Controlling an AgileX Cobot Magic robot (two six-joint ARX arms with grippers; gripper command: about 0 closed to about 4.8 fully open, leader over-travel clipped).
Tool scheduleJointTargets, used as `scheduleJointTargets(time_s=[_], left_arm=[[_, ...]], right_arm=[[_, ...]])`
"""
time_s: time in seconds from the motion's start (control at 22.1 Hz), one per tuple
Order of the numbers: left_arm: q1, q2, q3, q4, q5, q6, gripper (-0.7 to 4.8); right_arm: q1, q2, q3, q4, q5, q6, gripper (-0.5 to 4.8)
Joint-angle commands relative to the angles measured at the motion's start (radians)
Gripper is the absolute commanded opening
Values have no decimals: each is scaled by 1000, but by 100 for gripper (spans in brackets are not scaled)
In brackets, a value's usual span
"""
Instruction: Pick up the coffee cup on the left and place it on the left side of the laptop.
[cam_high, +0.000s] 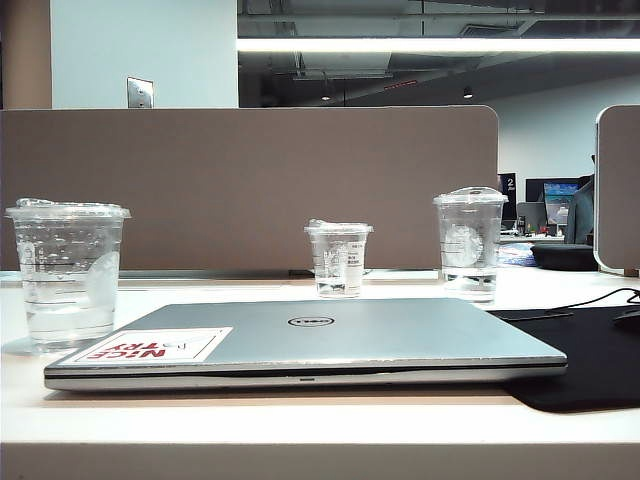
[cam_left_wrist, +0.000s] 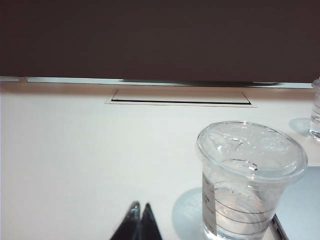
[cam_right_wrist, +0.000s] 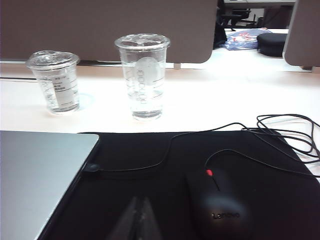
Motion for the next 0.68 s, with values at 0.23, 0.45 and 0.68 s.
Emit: scheduleJointTargets(time_s=[0.23, 0.45, 0.68], left_arm=[[0, 0, 3, 13, 0, -3, -5], [0, 0, 3, 13, 0, -3, -5], [0, 0, 3, 13, 0, -3, -5]], right_arm=[[-64, -2, -4, 18, -1, 2, -4], [-120, -2, -4, 18, -1, 2, -4], [-116, -2, -4, 18, -1, 2, -4]])
